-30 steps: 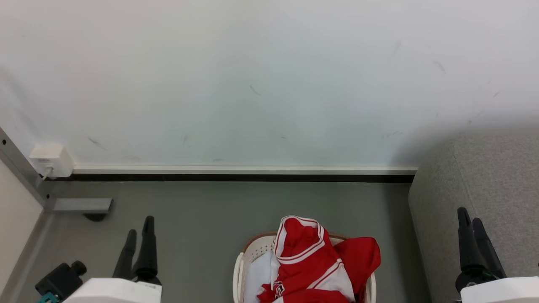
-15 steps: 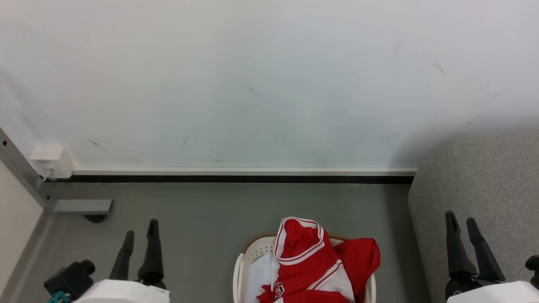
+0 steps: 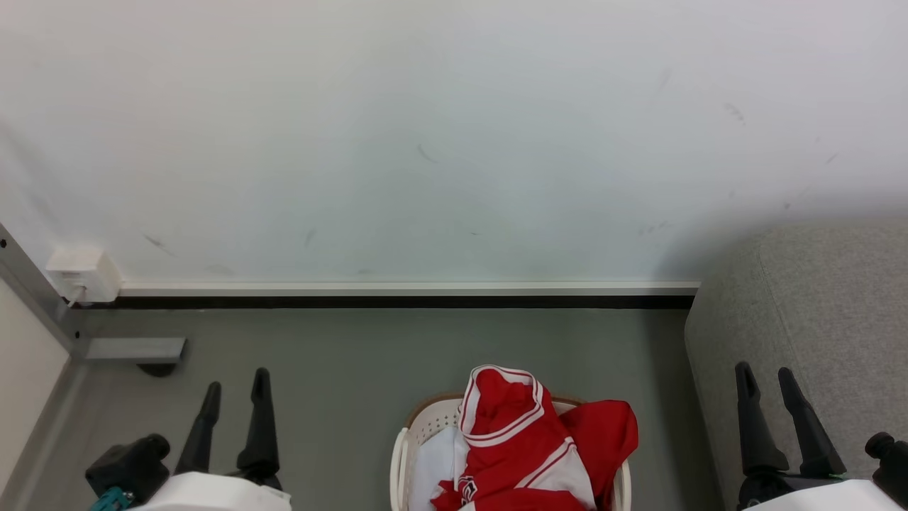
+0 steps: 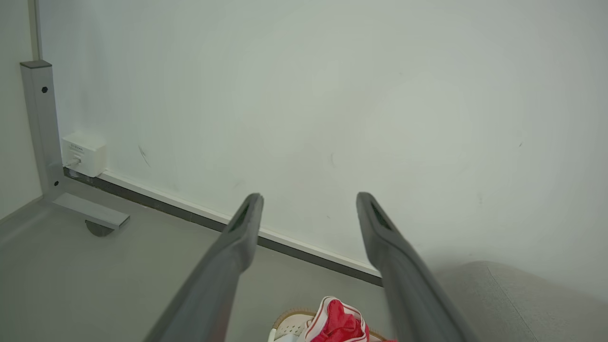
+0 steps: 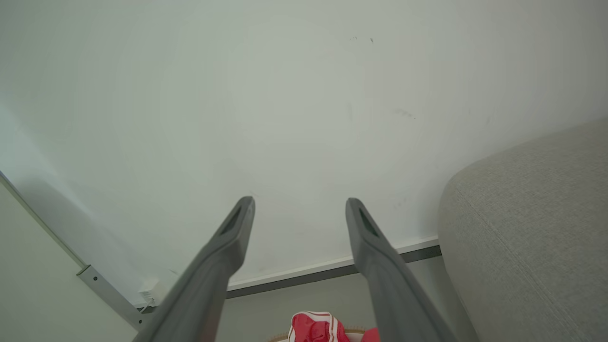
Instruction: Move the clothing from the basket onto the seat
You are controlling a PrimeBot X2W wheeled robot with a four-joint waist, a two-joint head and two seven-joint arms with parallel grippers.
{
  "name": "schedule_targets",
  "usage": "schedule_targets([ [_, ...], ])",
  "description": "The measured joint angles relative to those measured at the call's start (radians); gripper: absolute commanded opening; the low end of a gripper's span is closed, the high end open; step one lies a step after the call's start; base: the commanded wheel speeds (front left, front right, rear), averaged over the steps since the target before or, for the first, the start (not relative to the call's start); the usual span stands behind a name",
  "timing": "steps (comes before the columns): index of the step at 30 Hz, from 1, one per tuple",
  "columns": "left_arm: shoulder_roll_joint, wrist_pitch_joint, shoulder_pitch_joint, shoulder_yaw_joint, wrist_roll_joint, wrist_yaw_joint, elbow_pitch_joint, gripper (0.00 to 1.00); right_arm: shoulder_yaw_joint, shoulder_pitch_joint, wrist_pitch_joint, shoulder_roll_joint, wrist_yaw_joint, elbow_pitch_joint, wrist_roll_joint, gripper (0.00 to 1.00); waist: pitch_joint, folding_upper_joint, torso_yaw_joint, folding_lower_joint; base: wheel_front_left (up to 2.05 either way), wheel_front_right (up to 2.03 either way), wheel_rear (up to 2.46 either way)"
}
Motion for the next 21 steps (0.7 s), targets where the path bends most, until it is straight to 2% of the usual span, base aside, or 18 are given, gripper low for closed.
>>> schedule_targets([
  [21, -0.002, -0.048, 0.002, -0.006, 0.188, 0.007, -0.011, 1.00, 0.018, 0.000, -0.047, 0.001, 0.000, -0.012, -0.151, 1.00, -0.003, 0.0000, -0.008, 0.0000, 0.00, 0.00, 0.00],
])
